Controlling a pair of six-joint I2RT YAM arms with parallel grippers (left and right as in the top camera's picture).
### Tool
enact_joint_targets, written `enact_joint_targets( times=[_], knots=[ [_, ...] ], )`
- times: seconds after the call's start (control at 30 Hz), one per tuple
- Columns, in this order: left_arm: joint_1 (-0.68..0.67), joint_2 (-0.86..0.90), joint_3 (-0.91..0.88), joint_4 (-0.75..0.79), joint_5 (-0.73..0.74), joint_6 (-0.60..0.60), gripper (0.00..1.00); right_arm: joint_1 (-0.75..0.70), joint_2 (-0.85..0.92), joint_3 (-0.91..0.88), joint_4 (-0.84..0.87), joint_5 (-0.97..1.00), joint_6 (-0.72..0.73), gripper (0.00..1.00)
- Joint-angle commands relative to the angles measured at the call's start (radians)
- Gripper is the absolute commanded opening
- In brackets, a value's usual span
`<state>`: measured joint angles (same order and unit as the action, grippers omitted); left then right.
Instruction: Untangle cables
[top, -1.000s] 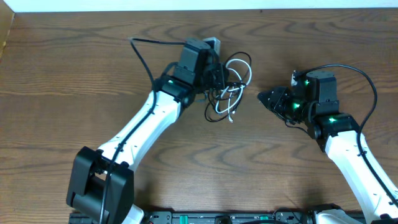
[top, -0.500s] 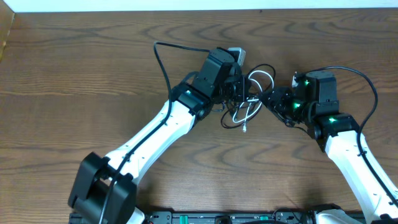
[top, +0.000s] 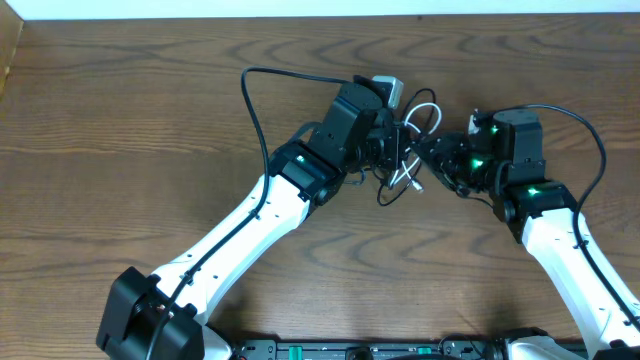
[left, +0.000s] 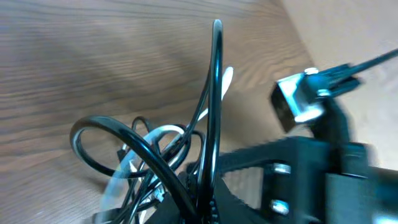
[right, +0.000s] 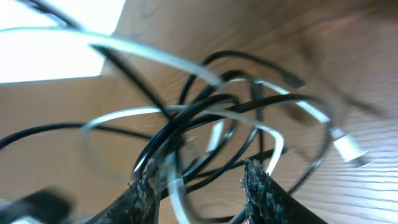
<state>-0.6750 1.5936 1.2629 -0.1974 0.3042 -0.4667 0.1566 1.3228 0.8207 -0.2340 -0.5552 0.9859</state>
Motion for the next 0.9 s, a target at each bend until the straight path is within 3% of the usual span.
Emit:
enact_joint_targets(
  times=[0.0,0.3,0.37,0.43,0.67,0.8,0.87],
  knots=[
    [-0.001,-0.017,0.000,-0.005,-0.061,0.024,0.07,0.009,0.007,0.001,0.010,-0.086,0.085,0.40],
    [-0.037,-0.018,0.000,0.000,-0.025,0.025,0.08,0.009,0.007,0.001,0.000,0.040,0.090,0.36],
    [-0.040,-0.018,0.000,0.003,-0.025,0.028,0.08,0.009,0.008,0.001,-0.029,0.095,0.090,0.23],
    [-0.040,-0.018,0.000,0.004,-0.029,0.028,0.07,0.009,0.013,0.001,-0.072,0.130,0.078,0.01],
    [0.011,-0.018,0.000,-0.031,-0.186,0.100,0.07,0.006,0.023,0.000,-0.267,0.253,-0.089,0.01],
    [0.107,-0.018,0.000,-0.057,-0.189,0.100,0.07,-0.014,0.024,0.000,-0.443,0.640,-0.231,0.01],
    [0.140,-0.018,0.000,-0.065,-0.189,0.100,0.07,-0.025,0.024,0.000,-0.464,0.736,-0.257,0.01]
  ],
)
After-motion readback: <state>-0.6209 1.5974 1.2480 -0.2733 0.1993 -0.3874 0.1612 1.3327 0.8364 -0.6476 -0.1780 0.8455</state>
